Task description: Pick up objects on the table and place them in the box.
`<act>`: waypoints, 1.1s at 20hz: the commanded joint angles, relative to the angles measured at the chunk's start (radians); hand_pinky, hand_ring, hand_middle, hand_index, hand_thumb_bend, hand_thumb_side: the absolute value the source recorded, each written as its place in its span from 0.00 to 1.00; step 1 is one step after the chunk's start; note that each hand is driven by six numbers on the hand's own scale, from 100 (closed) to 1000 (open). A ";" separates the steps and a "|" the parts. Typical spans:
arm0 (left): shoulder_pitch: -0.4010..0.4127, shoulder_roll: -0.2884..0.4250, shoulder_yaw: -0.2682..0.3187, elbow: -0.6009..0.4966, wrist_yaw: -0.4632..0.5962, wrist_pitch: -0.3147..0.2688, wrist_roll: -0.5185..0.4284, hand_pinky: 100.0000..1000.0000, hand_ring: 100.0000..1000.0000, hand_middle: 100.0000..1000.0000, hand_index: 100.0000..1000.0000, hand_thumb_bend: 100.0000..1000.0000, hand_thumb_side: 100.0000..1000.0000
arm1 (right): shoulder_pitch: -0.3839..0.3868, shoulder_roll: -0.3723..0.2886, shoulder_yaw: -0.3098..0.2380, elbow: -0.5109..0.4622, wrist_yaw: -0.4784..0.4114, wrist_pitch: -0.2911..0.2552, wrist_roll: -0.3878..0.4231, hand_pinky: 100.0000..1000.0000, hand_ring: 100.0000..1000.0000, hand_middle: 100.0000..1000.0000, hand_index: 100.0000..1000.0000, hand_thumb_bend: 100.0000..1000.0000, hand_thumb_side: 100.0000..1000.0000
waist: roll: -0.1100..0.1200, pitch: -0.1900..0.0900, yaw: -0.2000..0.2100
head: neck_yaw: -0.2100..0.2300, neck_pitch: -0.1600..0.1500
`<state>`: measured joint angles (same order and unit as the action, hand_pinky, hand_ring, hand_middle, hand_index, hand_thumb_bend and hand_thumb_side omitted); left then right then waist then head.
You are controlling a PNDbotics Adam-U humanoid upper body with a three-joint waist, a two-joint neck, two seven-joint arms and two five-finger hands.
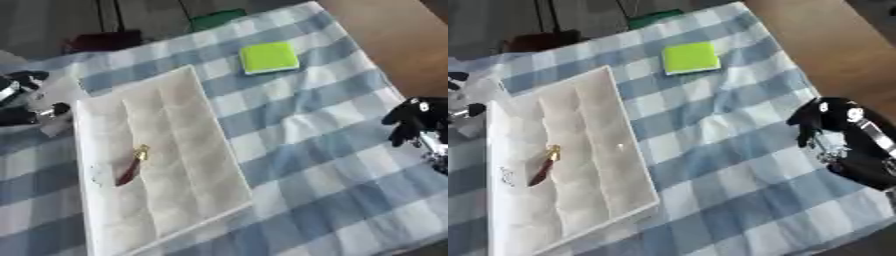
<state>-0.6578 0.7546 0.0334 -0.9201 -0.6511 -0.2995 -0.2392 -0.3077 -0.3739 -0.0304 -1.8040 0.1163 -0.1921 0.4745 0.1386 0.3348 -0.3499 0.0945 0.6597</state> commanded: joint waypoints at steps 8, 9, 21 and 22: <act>-0.016 0.023 0.003 -0.031 -0.089 0.013 -0.001 0.88 0.83 0.88 0.99 0.88 0.78 | -0.008 -0.010 -0.005 -0.018 0.002 -0.003 0.004 0.48 0.39 0.56 0.63 0.00 0.55 | -0.009 -0.014 0.002 | -0.007 -0.008; -0.015 0.022 0.003 -0.031 -0.090 0.014 0.004 0.88 0.83 0.88 0.99 0.88 0.78 | -0.008 -0.010 -0.005 -0.018 0.002 -0.003 0.004 0.48 0.39 0.56 0.63 0.00 0.55 | -0.009 -0.014 0.002 | -0.007 -0.008; -0.012 0.023 0.001 -0.039 -0.168 0.033 0.138 0.92 0.88 0.89 0.99 0.91 0.80 | -0.008 -0.010 -0.006 -0.019 0.001 -0.004 0.006 0.48 0.39 0.56 0.63 0.00 0.55 | -0.009 -0.012 0.002 | -0.010 -0.007; -0.013 0.022 -0.001 -0.032 -0.173 0.029 0.119 0.92 0.88 0.89 0.99 0.91 0.80 | -0.008 -0.009 -0.006 -0.019 0.001 -0.004 0.006 0.48 0.39 0.56 0.63 0.00 0.55 | -0.009 -0.012 0.002 | -0.011 -0.007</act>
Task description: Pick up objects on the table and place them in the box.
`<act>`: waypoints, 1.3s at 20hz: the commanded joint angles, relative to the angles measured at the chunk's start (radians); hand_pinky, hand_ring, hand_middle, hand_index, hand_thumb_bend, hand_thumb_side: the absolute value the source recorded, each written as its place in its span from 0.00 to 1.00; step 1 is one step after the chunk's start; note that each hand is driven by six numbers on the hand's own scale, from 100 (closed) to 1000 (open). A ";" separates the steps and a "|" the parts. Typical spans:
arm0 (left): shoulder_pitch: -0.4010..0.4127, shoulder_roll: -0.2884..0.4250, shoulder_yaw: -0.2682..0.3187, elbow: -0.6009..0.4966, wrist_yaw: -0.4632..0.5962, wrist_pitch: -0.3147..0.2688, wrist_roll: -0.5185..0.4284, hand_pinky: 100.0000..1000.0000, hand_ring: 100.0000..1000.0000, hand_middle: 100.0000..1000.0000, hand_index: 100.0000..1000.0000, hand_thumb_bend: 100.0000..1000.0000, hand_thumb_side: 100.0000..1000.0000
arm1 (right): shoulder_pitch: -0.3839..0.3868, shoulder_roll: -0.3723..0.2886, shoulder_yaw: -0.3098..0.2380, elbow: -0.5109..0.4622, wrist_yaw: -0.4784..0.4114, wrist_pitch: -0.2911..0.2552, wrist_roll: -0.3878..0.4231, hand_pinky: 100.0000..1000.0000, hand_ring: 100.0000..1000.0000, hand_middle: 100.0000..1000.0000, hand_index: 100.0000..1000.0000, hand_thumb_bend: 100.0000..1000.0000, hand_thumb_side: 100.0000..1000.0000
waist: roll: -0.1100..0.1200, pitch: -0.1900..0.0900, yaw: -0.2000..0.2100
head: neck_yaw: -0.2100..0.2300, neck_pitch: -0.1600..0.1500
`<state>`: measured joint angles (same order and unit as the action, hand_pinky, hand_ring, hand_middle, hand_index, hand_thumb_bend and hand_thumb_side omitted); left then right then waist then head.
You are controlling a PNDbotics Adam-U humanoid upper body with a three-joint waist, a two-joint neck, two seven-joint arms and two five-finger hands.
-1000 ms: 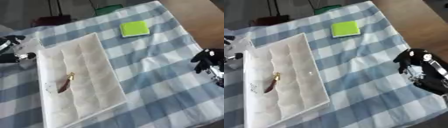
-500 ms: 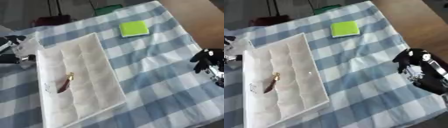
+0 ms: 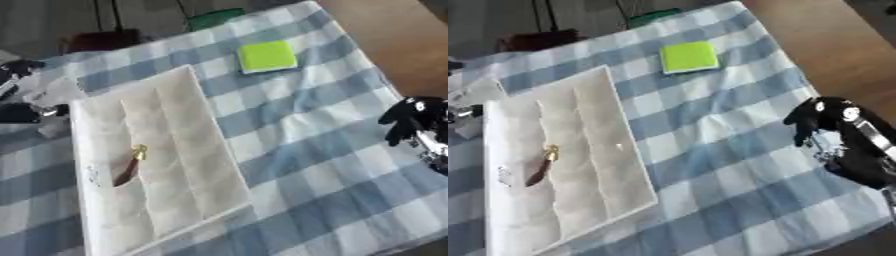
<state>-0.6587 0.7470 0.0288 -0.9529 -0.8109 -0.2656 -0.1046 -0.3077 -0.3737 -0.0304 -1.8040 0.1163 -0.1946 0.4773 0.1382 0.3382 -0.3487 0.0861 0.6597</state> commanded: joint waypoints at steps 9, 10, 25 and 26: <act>-0.011 0.023 0.008 0.013 -0.034 -0.016 -0.091 0.92 0.84 0.88 0.99 0.91 0.82 | -0.008 -0.008 -0.006 -0.019 0.000 -0.002 0.005 0.48 0.39 0.56 0.64 0.00 0.56 | -0.009 -0.013 0.000 | -0.006 -0.008; -0.011 0.022 0.007 0.015 -0.035 -0.016 -0.092 0.92 0.84 0.88 0.99 0.91 0.82 | -0.008 -0.008 -0.006 -0.019 0.001 -0.003 0.006 0.48 0.39 0.56 0.64 0.00 0.56 | -0.009 -0.013 -0.001 | -0.006 -0.007; -0.015 0.011 0.005 0.006 -0.083 -0.005 -0.039 0.95 0.88 0.89 0.99 0.91 0.80 | -0.008 -0.006 -0.007 -0.018 0.000 -0.006 0.011 0.49 0.39 0.56 0.64 0.00 0.56 | -0.010 -0.010 0.000 | -0.012 -0.008; -0.015 0.013 0.006 -0.001 -0.094 0.001 -0.016 0.95 0.88 0.89 0.99 0.91 0.80 | -0.008 -0.006 -0.007 -0.018 0.000 -0.006 0.011 0.49 0.39 0.56 0.64 0.00 0.56 | -0.010 -0.010 0.000 | -0.013 -0.008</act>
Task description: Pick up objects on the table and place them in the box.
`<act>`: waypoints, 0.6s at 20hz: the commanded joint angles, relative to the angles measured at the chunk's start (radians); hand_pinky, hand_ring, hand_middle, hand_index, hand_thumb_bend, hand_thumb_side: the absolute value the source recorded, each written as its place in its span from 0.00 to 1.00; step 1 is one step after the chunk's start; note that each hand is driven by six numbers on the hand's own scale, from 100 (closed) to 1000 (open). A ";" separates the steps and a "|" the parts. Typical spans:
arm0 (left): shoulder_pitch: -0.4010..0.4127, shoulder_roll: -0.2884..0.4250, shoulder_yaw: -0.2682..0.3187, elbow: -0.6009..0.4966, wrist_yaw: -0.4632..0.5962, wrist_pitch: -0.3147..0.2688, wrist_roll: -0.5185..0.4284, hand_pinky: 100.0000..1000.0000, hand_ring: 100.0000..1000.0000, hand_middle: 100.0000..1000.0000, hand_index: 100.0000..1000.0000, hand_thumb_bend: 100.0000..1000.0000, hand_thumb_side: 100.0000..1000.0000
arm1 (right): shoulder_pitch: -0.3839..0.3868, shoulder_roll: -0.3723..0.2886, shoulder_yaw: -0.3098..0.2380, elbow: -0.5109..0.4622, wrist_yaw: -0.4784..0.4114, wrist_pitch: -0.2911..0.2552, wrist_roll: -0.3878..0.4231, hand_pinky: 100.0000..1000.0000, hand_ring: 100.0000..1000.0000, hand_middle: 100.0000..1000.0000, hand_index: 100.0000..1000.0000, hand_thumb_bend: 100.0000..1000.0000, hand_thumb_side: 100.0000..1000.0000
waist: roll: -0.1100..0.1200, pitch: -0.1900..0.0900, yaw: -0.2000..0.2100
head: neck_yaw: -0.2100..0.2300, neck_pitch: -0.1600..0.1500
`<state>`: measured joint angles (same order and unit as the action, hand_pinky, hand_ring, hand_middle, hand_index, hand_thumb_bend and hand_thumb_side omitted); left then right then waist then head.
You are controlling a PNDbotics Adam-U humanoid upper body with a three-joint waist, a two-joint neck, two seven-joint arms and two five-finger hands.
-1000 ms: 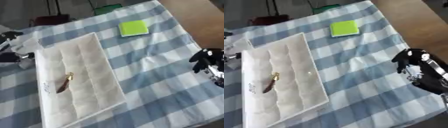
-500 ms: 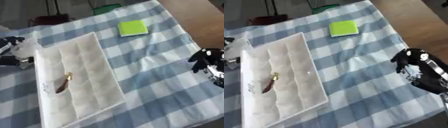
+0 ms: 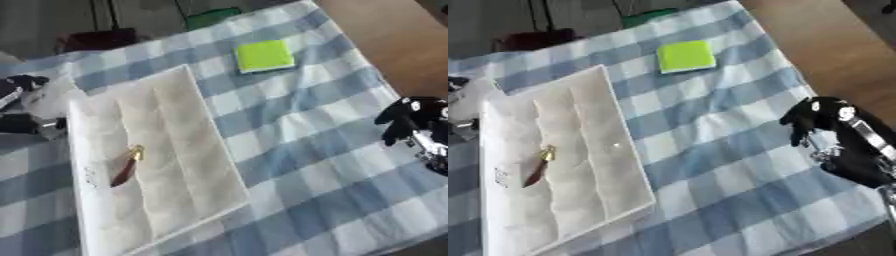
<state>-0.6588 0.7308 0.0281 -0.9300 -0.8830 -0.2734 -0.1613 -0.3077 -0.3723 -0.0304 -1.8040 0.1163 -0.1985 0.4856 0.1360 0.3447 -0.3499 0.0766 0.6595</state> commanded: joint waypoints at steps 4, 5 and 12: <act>-0.009 0.025 -0.001 -0.015 -0.047 0.012 0.066 0.93 0.85 0.89 0.99 0.90 0.82 | -0.009 -0.007 -0.007 -0.018 -0.001 -0.003 0.005 0.49 0.39 0.56 0.64 0.00 0.57 | -0.008 -0.017 0.003 | -0.003 -0.008; -0.010 0.024 -0.002 -0.007 -0.045 0.008 0.051 0.91 0.83 0.89 1.00 0.89 0.82 | -0.010 -0.007 -0.007 -0.017 -0.002 -0.003 0.005 0.49 0.39 0.56 0.64 0.00 0.57 | -0.008 -0.017 0.003 | -0.004 -0.008; -0.011 0.019 -0.005 0.014 -0.027 -0.008 -0.045 0.84 0.66 0.86 0.99 0.77 0.71 | -0.008 -0.007 -0.008 -0.017 -0.003 -0.005 0.006 0.49 0.39 0.56 0.64 0.00 0.57 | -0.011 -0.018 0.003 | -0.006 -0.006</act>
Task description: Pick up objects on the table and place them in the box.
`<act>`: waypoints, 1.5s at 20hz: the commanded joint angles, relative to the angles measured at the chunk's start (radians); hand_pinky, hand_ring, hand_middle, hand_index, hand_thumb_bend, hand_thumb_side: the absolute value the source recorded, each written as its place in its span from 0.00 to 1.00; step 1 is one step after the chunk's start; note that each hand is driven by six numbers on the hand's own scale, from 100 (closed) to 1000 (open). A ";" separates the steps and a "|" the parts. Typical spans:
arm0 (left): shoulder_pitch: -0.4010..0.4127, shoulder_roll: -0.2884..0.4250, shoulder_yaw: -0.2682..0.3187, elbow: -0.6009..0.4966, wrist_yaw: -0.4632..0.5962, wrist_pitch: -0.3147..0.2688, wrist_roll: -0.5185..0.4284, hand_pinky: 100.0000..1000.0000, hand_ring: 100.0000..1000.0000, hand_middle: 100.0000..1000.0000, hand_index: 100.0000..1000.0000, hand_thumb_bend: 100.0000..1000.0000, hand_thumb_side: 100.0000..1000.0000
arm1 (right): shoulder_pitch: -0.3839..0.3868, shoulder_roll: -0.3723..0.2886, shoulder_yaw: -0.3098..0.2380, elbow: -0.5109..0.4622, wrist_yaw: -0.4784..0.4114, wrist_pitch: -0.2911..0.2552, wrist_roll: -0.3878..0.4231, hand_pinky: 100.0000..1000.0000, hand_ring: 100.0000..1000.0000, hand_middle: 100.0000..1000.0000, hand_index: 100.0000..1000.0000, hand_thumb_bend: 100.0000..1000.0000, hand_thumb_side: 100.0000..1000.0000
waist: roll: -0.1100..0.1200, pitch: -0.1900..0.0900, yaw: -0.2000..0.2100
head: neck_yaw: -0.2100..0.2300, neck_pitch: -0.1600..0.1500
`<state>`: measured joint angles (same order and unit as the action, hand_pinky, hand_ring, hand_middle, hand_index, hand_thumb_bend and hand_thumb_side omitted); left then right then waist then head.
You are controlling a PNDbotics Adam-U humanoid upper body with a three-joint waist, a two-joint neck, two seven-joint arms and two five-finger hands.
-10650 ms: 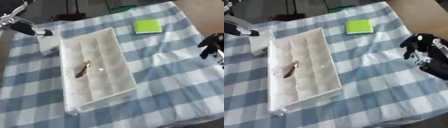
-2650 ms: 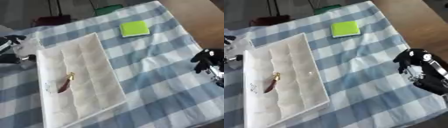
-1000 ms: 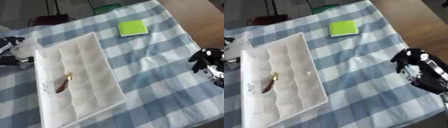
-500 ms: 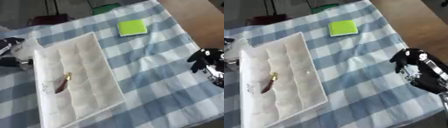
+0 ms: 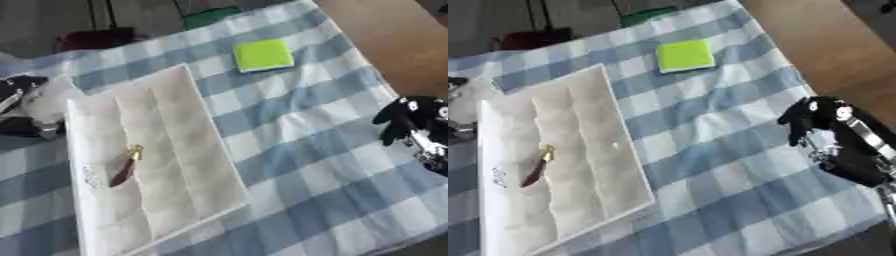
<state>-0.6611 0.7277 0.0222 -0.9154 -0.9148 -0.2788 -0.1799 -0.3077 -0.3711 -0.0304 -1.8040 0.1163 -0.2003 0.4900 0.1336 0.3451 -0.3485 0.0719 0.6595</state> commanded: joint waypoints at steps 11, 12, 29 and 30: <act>-0.012 0.028 0.011 -0.058 0.126 0.031 0.097 0.63 0.35 0.76 0.94 0.43 0.14 | -0.007 -0.008 -0.008 -0.016 -0.005 -0.005 0.004 0.49 0.40 0.56 0.64 0.00 0.57 | -0.012 -0.020 0.006 | -0.007 -0.006; -0.013 0.034 0.015 -0.075 0.156 0.031 0.093 0.61 0.33 0.76 0.94 0.38 0.14 | -0.007 -0.009 -0.008 -0.016 -0.005 -0.005 0.004 0.49 0.40 0.56 0.64 0.00 0.57 | -0.012 -0.021 0.007 | -0.008 -0.006; -0.003 0.088 0.003 -0.618 0.455 0.081 0.004 0.54 0.32 0.77 0.94 0.38 0.00 | -0.003 -0.010 -0.007 -0.010 -0.017 -0.001 0.008 0.49 0.40 0.56 0.64 0.00 0.57 | -0.019 -0.045 0.021 | -0.019 0.003; 0.000 0.086 -0.014 -0.654 0.458 0.076 -0.015 0.56 0.33 0.77 0.94 0.41 0.00 | -0.003 -0.010 -0.007 -0.010 -0.018 0.000 0.008 0.49 0.40 0.56 0.64 0.00 0.57 | -0.020 -0.046 0.020 | -0.020 0.003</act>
<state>-0.6529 0.7746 0.0179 -1.5084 -0.4715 -0.1972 -0.1780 -0.3031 -0.3704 -0.0305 -1.8036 0.1100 -0.1990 0.4951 0.1232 0.3238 -0.3289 0.0539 0.6602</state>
